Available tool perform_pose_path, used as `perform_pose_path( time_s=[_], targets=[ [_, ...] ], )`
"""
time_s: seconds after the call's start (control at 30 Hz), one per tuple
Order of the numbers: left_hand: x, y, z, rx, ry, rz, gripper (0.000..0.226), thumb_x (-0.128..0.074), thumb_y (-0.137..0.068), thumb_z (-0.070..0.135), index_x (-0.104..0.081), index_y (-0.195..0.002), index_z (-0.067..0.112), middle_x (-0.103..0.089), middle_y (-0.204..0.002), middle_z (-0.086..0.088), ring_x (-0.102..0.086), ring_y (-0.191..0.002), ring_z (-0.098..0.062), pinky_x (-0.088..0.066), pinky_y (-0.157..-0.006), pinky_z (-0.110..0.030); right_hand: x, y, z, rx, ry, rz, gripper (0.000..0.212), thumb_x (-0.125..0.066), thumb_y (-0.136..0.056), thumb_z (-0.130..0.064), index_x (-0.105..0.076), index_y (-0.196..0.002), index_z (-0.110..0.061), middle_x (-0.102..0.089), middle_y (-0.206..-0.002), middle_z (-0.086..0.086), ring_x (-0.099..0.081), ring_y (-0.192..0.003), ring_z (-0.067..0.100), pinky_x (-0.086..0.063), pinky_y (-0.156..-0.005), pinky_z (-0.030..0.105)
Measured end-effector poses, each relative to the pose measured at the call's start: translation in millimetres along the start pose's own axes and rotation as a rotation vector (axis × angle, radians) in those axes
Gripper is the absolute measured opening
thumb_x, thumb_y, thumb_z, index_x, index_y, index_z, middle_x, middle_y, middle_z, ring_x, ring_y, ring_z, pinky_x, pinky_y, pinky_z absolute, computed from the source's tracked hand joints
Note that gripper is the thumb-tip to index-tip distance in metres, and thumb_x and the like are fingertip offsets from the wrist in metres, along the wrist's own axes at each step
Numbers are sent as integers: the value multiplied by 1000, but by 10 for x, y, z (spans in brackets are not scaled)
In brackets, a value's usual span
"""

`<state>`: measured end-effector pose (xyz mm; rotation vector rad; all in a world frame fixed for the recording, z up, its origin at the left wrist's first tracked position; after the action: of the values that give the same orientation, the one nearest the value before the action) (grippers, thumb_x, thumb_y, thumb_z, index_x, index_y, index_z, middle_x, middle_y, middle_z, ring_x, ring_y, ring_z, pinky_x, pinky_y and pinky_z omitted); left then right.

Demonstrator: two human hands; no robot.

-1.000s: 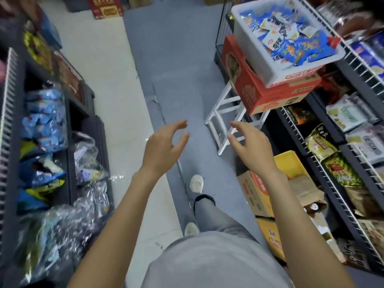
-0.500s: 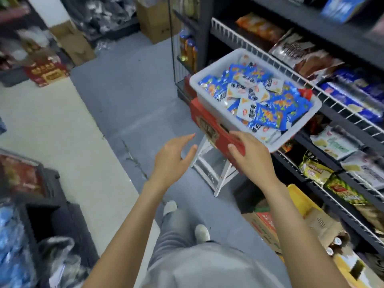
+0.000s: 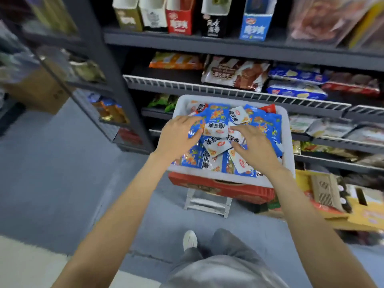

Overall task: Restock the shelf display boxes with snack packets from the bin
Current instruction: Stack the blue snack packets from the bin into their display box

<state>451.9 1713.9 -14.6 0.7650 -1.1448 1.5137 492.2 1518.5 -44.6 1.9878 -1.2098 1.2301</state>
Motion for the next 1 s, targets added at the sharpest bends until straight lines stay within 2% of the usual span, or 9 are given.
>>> perform_pose_path(
  time_s=[0.1, 0.27, 0.47, 0.6, 0.73, 0.8, 0.87, 0.93, 1.0],
  targets=[
    [-180, -371, -45, -71, -24, -85, 44, -49, -91, 42, -61, -124, 15, -68, -112, -8, -61, -104, -29, -47, -83, -37, -15, -200, 140, -62, 1, -13, 44, -56, -93, -30, -47, -135, -18, -45, -140, 6, -37, -132, 30, -31, -109, 45],
    [-694, -731, -169, -128, -206, -366, 62, -41, -91, 59, -36, -143, 26, -46, -142, -4, -39, -132, -26, -31, -106, -40, -107, -530, 209, -118, 39, -24, 53, -51, -94, -43, -41, -141, -22, -43, -143, 7, -33, -133, 32, -27, -108, 44],
    [-899, -692, -213, -203, -222, -487, 71, -40, -88, 65, -30, -146, 25, -33, -150, -1, -33, -136, -28, -25, -113, -41, -346, -775, 105, -227, 282, -112, 77, -39, -84, -71, -31, -146, -27, -42, -133, 15, -38, -123, 34, -28, -105, 42],
    [-831, -696, -255, -266, -214, -577, 80, -46, -84, 67, -23, -149, 25, -24, -154, 1, -21, -141, -24, -11, -115, -37, -380, -857, 198, -256, 232, -205, 75, -50, -85, -64, -27, -148, -31, -39, -131, 12, -38, -123, 31, -35, -101, 41],
    [-771, -684, -235, -343, -236, -552, 87, -51, -78, 71, -24, -148, 28, -28, -151, 2, -21, -139, -20, -8, -114, -34, -331, -862, 250, -275, 32, -293, 72, -61, -90, -34, -20, -149, -29, -35, -136, 14, -43, -121, 32, -40, -97, 39],
    [-767, -696, -208, -378, -238, -527, 86, -52, -77, 72, -27, -146, 27, -32, -146, 0, -24, -136, -19, -10, -114, -34, -306, -863, 241, -330, -30, -268, 77, -63, -88, -26, -17, -149, -28, -34, -139, 17, -46, -119, 35, -39, -100, 44],
    [-771, -710, -161, -417, -243, -523, 81, -55, -76, 70, -34, -141, 26, -36, -138, 0, -28, -132, -18, -12, -112, -33, -287, -855, 253, -418, -66, -227, 83, -64, -85, -32, -13, -150, -25, -33, -142, 18, -43, -123, 36, -34, -104, 49],
    [-770, -740, -114, -451, -261, -508, 77, -58, -73, 72, -40, -132, 26, -41, -127, 1, -34, -124, -18, -14, -111, -34, -272, -841, 265, -461, 25, -205, 90, -66, -82, -47, -12, -150, -19, -34, -145, 17, -35, -132, 36, -28, -108, 48],
    [-765, -781, -91, -449, -268, -510, 76, -60, -68, 74, -45, -124, 25, -45, -116, 2, -40, -116, -19, -17, -109, -34, -243, -829, 265, -454, 103, -175, 91, -68, -79, -51, -21, -146, -12, -41, -141, 16, -34, -133, 36, -28, -107, 45]
  ],
)
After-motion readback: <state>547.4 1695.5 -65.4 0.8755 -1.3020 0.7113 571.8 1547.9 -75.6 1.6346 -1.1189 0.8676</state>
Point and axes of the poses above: each hand's wrist, its own y-axis away from the middle knuckle, its own x-axis out of the back of the hand, z = x × y, the point moved 7 cm from there along -y, towards the middle knuckle
